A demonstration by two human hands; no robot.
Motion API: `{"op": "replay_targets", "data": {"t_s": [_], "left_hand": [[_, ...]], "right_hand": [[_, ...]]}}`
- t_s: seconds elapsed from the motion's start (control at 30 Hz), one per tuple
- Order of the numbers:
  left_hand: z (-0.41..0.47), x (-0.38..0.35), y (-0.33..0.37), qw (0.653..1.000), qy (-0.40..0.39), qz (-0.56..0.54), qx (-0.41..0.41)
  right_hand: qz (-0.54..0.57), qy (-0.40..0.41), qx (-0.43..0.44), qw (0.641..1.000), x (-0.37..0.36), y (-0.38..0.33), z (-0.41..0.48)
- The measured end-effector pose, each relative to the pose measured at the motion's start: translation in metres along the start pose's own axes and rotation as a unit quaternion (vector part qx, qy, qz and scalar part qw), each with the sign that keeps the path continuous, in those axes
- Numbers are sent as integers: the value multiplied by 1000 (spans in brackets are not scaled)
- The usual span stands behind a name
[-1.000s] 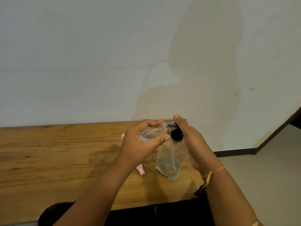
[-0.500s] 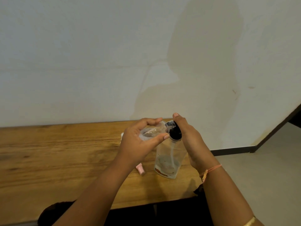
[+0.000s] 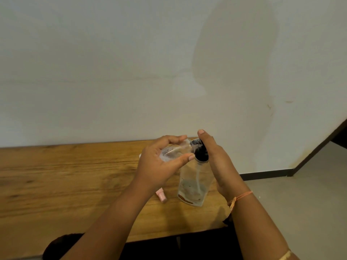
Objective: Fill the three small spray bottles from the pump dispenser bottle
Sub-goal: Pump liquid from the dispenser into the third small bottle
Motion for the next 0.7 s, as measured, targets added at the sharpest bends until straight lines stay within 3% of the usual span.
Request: {"op": "replay_targets", "data": {"t_s": [0.7], "left_hand": [[0,-1,-3,1000,0,-7,-2]], "right_hand": [[10,-8,-10,1000,1,-2,-3]]}}
Point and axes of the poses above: each hand's wrist, its own z-axis towards the middle knuckle, its own x-axis out of the back of the hand, y = z × x, the point moved 5 cm from there along z, towards the middle knuckle, and after that the axes turned 10 degrees about z, right-handed, at the moved point
